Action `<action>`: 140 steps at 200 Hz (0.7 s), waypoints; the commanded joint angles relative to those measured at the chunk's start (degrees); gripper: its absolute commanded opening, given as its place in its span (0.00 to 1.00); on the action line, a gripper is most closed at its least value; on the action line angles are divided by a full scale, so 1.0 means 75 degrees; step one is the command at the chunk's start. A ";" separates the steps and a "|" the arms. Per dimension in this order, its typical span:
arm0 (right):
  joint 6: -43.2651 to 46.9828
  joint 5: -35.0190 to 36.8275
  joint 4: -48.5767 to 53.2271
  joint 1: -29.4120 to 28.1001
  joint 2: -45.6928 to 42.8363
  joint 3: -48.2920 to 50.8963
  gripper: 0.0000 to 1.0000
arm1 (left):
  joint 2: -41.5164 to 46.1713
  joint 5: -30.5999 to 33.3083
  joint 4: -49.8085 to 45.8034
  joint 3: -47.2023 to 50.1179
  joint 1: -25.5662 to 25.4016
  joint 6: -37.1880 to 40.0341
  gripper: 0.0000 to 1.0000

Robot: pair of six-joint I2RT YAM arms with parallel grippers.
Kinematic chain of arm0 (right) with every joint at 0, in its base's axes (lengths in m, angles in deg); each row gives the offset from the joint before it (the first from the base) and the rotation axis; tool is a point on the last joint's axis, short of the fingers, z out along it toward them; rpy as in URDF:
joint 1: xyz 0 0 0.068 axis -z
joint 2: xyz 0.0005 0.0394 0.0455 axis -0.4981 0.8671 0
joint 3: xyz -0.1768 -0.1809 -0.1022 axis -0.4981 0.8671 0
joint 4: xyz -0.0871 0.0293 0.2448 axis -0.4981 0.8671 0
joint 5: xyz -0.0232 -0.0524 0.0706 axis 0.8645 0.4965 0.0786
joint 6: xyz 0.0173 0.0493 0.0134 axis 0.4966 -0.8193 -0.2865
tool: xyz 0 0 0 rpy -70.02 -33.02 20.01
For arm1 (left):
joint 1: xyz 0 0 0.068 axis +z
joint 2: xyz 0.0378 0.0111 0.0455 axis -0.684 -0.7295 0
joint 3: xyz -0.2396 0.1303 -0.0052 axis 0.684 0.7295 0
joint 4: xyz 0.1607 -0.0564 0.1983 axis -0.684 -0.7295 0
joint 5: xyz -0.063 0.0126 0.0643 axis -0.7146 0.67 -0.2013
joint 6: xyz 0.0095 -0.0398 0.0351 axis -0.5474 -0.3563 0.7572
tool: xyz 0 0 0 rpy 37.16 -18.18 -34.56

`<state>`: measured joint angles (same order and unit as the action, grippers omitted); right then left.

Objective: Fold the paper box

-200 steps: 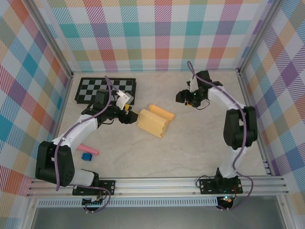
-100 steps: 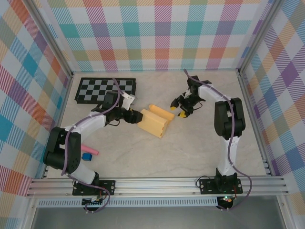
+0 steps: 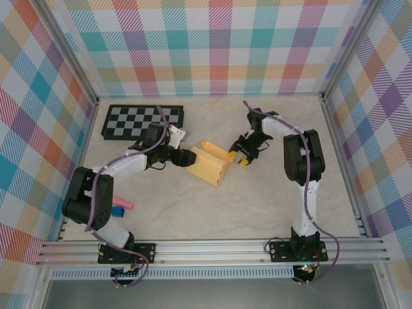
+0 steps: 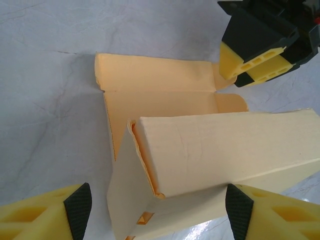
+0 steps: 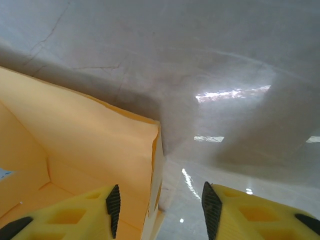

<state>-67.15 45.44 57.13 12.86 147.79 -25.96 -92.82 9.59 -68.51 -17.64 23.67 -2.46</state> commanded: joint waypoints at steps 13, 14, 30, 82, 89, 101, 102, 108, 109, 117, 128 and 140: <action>-0.0133 0.0050 0.0202 -0.0086 0.0230 -0.0387 0.34 | 0.0025 0.0268 0.0226 0.0048 -0.0109 -0.0108 0.73; -0.0136 0.0048 0.0199 -0.0086 0.0236 -0.0388 0.33 | 0.0025 0.0291 0.0228 0.0048 -0.0115 -0.0109 0.73; -0.0115 0.0035 0.0151 -0.0104 0.0279 -0.0465 0.24 | -0.0007 0.0500 0.0266 0.0057 -0.0160 -0.0164 0.73; 0.0350 0.0199 0.0233 -0.0317 0.0278 -0.0823 0.09 | -0.0411 0.0919 0.0593 -0.0044 -0.0505 -0.0469 0.72; 0.0363 0.0191 0.0212 -0.0343 0.0249 -0.0823 0.08 | -0.0474 0.0967 0.0606 -0.0088 -0.0550 -0.0491 0.71; 0.0432 0.0152 0.0154 -0.0407 0.0186 -0.0813 0.05 | -0.0579 0.1078 0.0595 -0.0155 -0.0611 -0.0507 0.71; 0.0439 0.0152 0.0158 -0.0411 0.0179 -0.0812 0.05 | -0.0582 0.1089 0.0588 -0.0159 -0.0618 -0.0508 0.71; 0.0458 0.0169 0.0161 -0.0442 0.0130 -0.0812 0.05 | -0.0622 0.1147 0.0593 -0.0185 -0.0639 -0.0520 0.71; 0.0459 0.0166 0.0156 -0.0446 0.0121 -0.0817 0.04 | -0.0627 0.1147 0.0593 -0.0192 -0.0643 -0.0520 0.71; 0.0489 0.0158 0.0125 -0.0472 0.0067 -0.0823 0.03 | -0.0665 0.1168 0.0584 -0.0230 -0.0659 -0.0531 0.70; 0.0520 0.0106 0.0068 -0.0490 -0.0010 -0.0822 0.01 | -0.0712 0.1193 0.0604 -0.0275 -0.0683 -0.0578 0.70; 0.0551 0.0085 0.0008 -0.0514 -0.0119 -0.0801 0.00 | -0.0735 0.1205 0.0596 -0.0310 -0.0715 -0.0613 0.69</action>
<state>-64.66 48.63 57.28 10.39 149.19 -30.60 -97.08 17.38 -64.38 -18.60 19.54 -5.96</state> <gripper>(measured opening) 0.052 0.698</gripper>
